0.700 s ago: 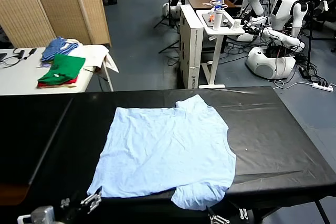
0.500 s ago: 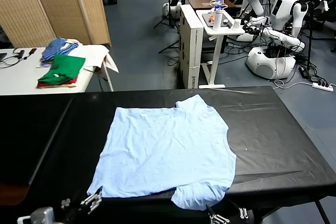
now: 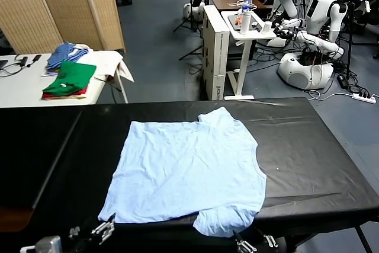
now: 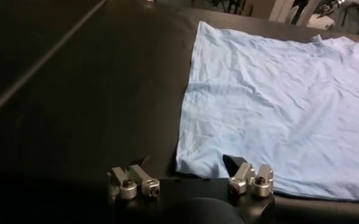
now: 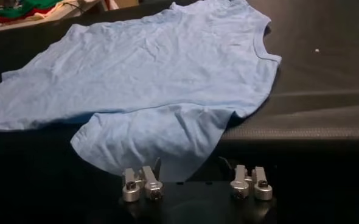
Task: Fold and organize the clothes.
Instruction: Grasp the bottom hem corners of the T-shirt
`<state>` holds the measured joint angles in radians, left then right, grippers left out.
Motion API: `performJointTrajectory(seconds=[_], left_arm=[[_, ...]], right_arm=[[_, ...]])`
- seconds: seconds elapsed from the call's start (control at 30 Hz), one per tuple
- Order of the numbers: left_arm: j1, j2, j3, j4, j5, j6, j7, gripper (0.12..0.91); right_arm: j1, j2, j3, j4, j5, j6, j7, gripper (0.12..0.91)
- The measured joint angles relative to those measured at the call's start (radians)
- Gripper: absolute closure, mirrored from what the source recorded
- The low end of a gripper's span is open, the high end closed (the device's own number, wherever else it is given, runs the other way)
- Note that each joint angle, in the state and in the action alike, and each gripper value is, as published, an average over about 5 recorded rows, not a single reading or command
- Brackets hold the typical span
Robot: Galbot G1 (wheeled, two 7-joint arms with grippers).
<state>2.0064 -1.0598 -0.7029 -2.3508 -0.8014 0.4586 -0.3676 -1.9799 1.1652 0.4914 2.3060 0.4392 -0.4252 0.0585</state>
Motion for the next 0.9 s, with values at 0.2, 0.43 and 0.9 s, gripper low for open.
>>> performJointTrajectory(seconds=[0.2, 0.43, 0.9], left_arm=[[0.004, -0.001, 0.001, -0.002, 0.001, -0.001, -0.001, 0.782], [0.003, -0.003, 0.004, -0.007, 0.003, -0.005, -0.002, 0.884], [0.013, -0.011, 0.005, -0.052, 0.033, -0.051, -0.02, 0.884]], right_arm=[[-0.002, 0.001, 0.0, -0.002, -0.001, 0.004, -0.006, 0.877], [-0.027, -0.006, 0.018, 0.021, -0.001, 0.015, -0.006, 0.887], [-0.055, -0.026, 0.074, 0.102, 0.007, 0.125, -0.019, 0.887]])
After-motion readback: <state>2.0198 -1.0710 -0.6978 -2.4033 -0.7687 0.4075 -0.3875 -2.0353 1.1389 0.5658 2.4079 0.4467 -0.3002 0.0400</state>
